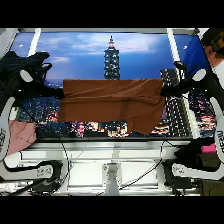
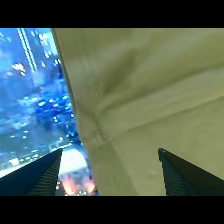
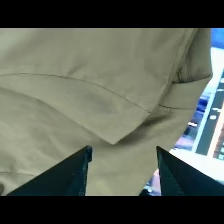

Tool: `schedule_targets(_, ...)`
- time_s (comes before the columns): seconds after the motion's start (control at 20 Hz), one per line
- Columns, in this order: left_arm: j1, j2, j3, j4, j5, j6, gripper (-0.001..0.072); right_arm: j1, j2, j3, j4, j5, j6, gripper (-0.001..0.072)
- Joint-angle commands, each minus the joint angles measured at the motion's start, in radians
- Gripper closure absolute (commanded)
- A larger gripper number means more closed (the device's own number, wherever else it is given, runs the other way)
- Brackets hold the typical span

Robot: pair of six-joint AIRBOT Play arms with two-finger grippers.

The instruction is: Fold the clothes and pants, and hang the long-sleeved shirts on hangers.

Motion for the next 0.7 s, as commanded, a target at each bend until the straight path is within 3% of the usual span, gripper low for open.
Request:
schedule_targets(0.0,0.004,0.119,0.001,0.000,-0.010,0.000,0.0002,-0.003,0.085,0.000,-0.042,0.014,-0.002,0.0263)
schedule_targets(0.1,0.011,0.200,0.001,0.000,-0.010,0.000,0.0018,-0.003,0.149,0.000,-0.097,0.035,-0.002,0.0264)
schedule_targets(0.2,0.030,0.279,0.001,0.002,-0.010,0.000,0.0168,-0.003,0.209,0.000,-0.156,0.069,-0.002,0.0268)
schedule_targets(0.3,0.064,0.354,0.001,0.002,-0.010,0.000,0.0171,-0.003,0.262,-0.006,-0.193,0.103,-0.002,0.0336)
schedule_targets(0.55,0.188,0.484,-0.005,0.000,-0.068,0.000,0.0171,-0.097,0.430,-0.213,-0.162,0.097,-0.003,0.0335)
schedule_targets(0.65,0.220,0.505,-0.027,-0.001,-0.072,0.000,0.0170,-0.165,0.488,-0.344,-0.046,0.070,-0.003,0.0331)
